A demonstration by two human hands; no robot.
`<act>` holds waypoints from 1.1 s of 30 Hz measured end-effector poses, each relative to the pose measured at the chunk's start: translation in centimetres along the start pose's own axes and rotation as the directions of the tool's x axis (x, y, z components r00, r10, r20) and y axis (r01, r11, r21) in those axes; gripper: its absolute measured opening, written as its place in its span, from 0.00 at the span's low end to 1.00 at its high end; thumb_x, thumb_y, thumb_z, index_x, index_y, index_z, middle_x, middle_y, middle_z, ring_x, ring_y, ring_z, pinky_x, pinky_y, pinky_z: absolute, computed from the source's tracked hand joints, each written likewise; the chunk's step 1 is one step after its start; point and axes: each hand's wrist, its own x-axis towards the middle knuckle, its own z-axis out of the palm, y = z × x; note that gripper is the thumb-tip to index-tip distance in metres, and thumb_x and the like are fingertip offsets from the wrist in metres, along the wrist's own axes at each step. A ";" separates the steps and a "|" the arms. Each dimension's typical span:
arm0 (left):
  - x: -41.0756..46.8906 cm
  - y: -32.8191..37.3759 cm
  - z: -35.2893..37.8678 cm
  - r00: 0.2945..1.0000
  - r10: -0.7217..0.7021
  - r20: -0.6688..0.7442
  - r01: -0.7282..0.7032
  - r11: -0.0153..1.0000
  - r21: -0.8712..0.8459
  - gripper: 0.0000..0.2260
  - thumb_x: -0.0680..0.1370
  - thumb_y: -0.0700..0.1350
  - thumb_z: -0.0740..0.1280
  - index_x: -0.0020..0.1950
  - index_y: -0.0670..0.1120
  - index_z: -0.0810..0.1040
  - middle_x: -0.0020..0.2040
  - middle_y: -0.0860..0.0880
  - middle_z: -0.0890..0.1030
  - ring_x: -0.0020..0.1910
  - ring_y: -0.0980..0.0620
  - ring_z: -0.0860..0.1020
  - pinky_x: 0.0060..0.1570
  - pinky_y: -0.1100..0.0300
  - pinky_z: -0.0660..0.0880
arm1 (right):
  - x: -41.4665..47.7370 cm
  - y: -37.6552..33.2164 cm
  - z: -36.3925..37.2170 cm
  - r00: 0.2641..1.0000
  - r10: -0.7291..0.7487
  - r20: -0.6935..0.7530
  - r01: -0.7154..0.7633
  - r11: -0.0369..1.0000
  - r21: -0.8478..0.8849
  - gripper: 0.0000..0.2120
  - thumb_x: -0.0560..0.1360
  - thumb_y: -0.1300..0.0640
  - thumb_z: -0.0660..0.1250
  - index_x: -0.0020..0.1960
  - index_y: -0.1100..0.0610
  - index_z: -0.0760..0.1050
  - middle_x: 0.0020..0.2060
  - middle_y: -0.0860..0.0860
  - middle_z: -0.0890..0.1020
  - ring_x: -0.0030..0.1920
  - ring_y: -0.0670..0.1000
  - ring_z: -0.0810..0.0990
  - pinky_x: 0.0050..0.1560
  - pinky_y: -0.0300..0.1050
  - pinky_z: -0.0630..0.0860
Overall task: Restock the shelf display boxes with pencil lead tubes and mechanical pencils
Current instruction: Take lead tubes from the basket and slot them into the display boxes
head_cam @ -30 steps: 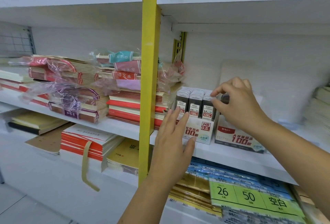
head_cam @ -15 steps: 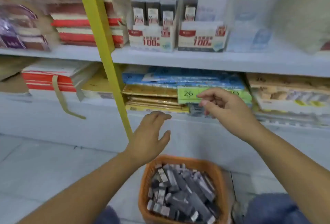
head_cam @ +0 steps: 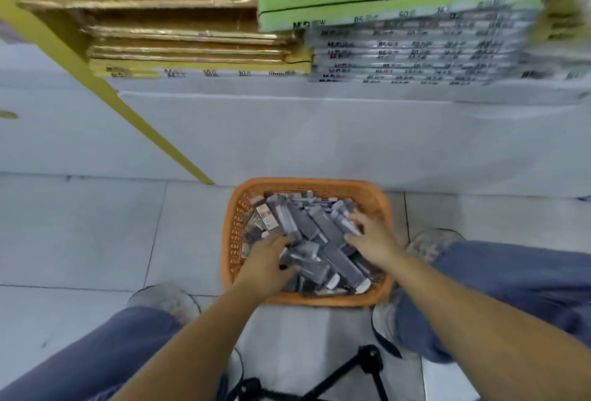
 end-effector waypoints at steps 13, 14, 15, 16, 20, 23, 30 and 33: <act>2.4 -1.3 1.4 0.998 0.071 -0.002 -0.069 0.976 0.205 0.25 0.73 0.60 0.73 0.70 0.57 0.75 0.64 0.50 0.69 0.65 0.47 0.66 0.66 0.53 0.66 | 3.2 0.1 3.5 0.980 0.031 -0.197 -0.042 0.998 -0.050 0.40 0.71 0.46 0.74 0.75 0.52 0.58 0.74 0.58 0.60 0.72 0.62 0.60 0.72 0.57 0.61; 2.5 -1.2 1.4 0.997 0.072 -0.001 -0.070 0.969 0.238 0.25 0.74 0.61 0.72 0.70 0.59 0.74 0.64 0.50 0.69 0.64 0.47 0.66 0.65 0.52 0.66 | 3.4 0.1 3.4 0.982 0.040 -0.186 -0.050 0.998 -0.050 0.41 0.70 0.46 0.75 0.75 0.53 0.58 0.74 0.58 0.61 0.72 0.61 0.60 0.71 0.56 0.61; 2.6 -1.2 1.4 0.997 0.074 0.003 -0.073 0.963 0.258 0.26 0.74 0.61 0.72 0.70 0.60 0.73 0.63 0.50 0.68 0.64 0.47 0.65 0.65 0.52 0.65 | 3.6 0.0 3.2 0.983 0.048 -0.177 -0.059 0.997 -0.058 0.42 0.69 0.46 0.75 0.75 0.53 0.58 0.73 0.57 0.63 0.72 0.61 0.62 0.71 0.55 0.61; 2.7 -1.1 1.4 0.997 0.077 0.011 -0.077 0.962 0.263 0.26 0.74 0.61 0.72 0.70 0.60 0.73 0.63 0.50 0.67 0.63 0.47 0.65 0.64 0.52 0.65 | 3.8 -0.1 3.1 0.983 0.053 -0.173 -0.066 0.995 -0.070 0.42 0.68 0.45 0.76 0.75 0.54 0.59 0.73 0.56 0.65 0.72 0.60 0.63 0.71 0.55 0.62; 2.7 -0.9 1.4 0.995 0.097 0.015 -0.097 0.962 0.254 0.24 0.73 0.59 0.73 0.68 0.58 0.74 0.62 0.50 0.67 0.62 0.48 0.64 0.67 0.52 0.65 | 4.0 -0.7 2.9 0.985 -0.003 -0.174 -0.023 0.989 -0.149 0.36 0.68 0.48 0.76 0.70 0.56 0.65 0.69 0.55 0.69 0.69 0.57 0.67 0.71 0.54 0.64; 2.8 -0.5 1.2 0.991 0.136 0.014 -0.134 0.947 0.291 0.21 0.74 0.58 0.73 0.65 0.56 0.75 0.65 0.52 0.71 0.62 0.49 0.65 0.64 0.52 0.64 | 4.2 -0.7 2.6 0.997 0.041 -0.073 -0.047 0.996 -0.080 0.30 0.70 0.49 0.75 0.67 0.57 0.68 0.66 0.56 0.72 0.64 0.57 0.72 0.64 0.49 0.70; 2.4 -0.6 1.3 0.990 0.142 0.000 -0.137 0.953 0.271 0.18 0.78 0.56 0.68 0.67 0.57 0.76 0.63 0.54 0.77 0.63 0.48 0.67 0.60 0.53 0.61 | 3.8 0.5 1.5 0.988 0.123 0.098 -0.144 0.955 0.261 0.38 0.71 0.50 0.75 0.75 0.56 0.61 0.73 0.52 0.67 0.71 0.56 0.67 0.62 0.43 0.62; 1.8 -1.1 1.2 0.994 0.105 -0.043 -0.099 0.988 0.119 0.14 0.80 0.53 0.67 0.64 0.51 0.79 0.60 0.50 0.77 0.60 0.47 0.72 0.58 0.54 0.66 | 3.8 0.3 1.0 0.988 0.115 0.105 -0.145 0.922 0.359 0.28 0.71 0.52 0.75 0.68 0.51 0.69 0.65 0.50 0.75 0.61 0.52 0.76 0.58 0.44 0.69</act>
